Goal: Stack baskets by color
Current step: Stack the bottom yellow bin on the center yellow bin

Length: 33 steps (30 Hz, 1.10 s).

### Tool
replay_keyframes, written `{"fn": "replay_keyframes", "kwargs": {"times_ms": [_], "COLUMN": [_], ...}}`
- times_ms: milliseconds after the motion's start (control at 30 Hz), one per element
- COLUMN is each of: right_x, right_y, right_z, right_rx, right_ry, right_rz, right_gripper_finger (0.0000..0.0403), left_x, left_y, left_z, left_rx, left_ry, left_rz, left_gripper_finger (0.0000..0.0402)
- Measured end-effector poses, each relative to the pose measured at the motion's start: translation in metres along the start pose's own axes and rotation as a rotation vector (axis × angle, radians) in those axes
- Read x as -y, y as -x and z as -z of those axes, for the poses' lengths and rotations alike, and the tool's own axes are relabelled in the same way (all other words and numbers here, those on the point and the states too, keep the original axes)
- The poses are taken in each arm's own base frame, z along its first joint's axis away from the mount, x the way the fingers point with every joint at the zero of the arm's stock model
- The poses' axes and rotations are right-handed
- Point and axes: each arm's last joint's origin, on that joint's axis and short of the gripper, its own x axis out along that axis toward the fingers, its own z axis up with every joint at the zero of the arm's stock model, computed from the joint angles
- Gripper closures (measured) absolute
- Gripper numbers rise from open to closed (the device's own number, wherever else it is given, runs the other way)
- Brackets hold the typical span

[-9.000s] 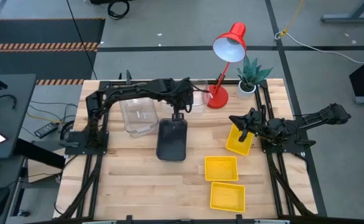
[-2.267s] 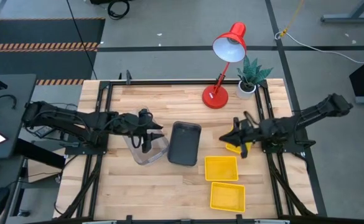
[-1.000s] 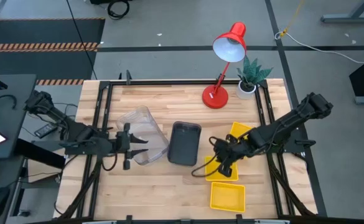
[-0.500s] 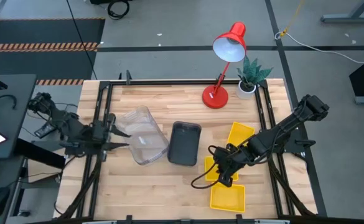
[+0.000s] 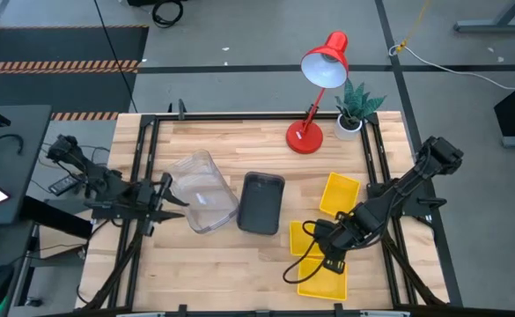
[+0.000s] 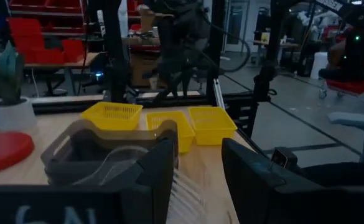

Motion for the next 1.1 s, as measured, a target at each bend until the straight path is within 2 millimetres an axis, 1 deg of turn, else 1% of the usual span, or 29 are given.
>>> {"fn": "replay_keyframes", "kwargs": {"times_ms": [67,133,267,333,500,600,800,967,1100], "right_x": [0.004,0.003,0.002,0.005,0.010,0.007,-0.002,-0.010,-0.014], "right_y": [-0.001,-0.001,-0.002,-0.006,-0.018,-0.019,-0.021,-0.034,-0.044], "right_z": [0.005,0.007,0.014,0.017,0.023,0.025,0.027,0.032,0.035], "right_rx": [-0.012,-0.015,-0.033,-0.048,-0.156,-0.160,-0.129,-0.153,-0.176], "right_ry": [-0.009,-0.004,0.022,0.023,-0.063,-0.111,-0.143,-0.147,-0.139], "right_rz": [0.062,0.071,0.091,0.100,0.070,0.048,-0.008,0.004,0.009], "right_gripper_finger": [0.0294,0.0292,0.0292,0.0292,0.0292,0.0291,0.0291,0.0289,0.0273], "left_x": [0.000,0.000,0.004,0.006,0.006,0.006,0.006,0.006,0.006], "left_y": [0.000,0.000,0.001,0.002,0.002,0.002,0.002,0.002,0.002], "left_z": [0.006,0.010,0.011,0.010,0.010,0.009,0.010,0.010,0.010], "left_rx": [-0.004,-0.024,-0.032,-0.028,-0.025,-0.022,-0.027,-0.029,-0.033], "left_ry": [0.022,0.038,0.058,0.049,0.031,0.069,0.117,0.117,0.115], "left_rz": [-0.002,0.023,0.108,0.127,0.131,0.131,0.130,0.122,0.121], "left_gripper_finger": [0.0260,0.0260,0.0260,0.0260,0.0260,0.0260,0.0260,0.0260,0.0260]}}
